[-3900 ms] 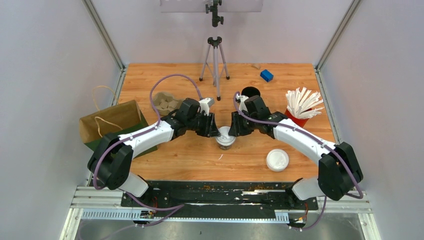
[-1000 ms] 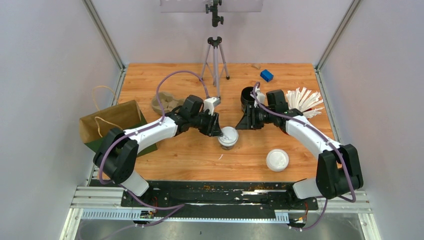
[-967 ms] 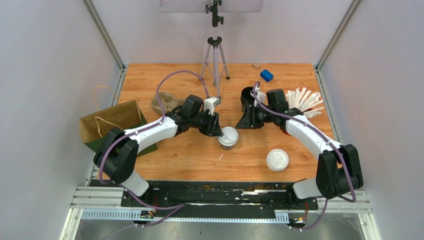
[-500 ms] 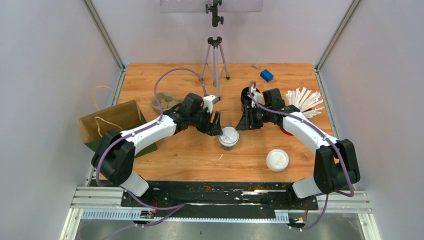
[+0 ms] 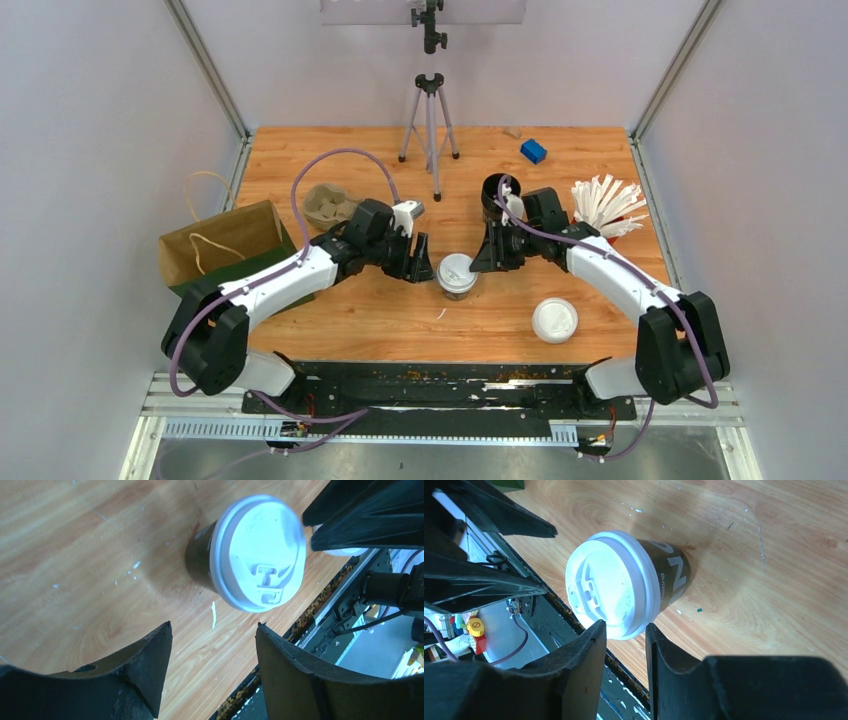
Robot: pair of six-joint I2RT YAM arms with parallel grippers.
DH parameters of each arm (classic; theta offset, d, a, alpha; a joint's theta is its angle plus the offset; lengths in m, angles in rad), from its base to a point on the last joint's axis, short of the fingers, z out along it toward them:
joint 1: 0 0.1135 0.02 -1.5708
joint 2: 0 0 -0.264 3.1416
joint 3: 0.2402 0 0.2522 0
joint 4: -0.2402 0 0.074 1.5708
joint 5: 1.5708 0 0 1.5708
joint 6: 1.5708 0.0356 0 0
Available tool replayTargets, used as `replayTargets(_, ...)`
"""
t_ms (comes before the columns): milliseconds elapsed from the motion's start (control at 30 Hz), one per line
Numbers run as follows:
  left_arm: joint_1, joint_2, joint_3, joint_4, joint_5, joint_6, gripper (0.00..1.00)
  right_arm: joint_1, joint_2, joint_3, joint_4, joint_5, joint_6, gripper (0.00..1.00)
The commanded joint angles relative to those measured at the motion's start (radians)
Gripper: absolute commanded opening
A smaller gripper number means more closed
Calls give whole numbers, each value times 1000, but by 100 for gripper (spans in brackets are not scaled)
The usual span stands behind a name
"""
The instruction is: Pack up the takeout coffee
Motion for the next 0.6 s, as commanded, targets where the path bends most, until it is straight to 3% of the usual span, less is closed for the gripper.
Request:
replayTargets(0,2,-38,-28,62,39,-38,69,10,-58,-23,50,14,48,35)
replayTargets(300,2,-28,-44,121,57,-46,66,34,-79,-40,61,50,92,37)
replayTargets(433,14,21,44,54,30,46,68,38,-113,-59,61,108,178,48)
replayTargets(567,40,106,163,3,75,126,68,47,-185,-143,149,158,305,51)
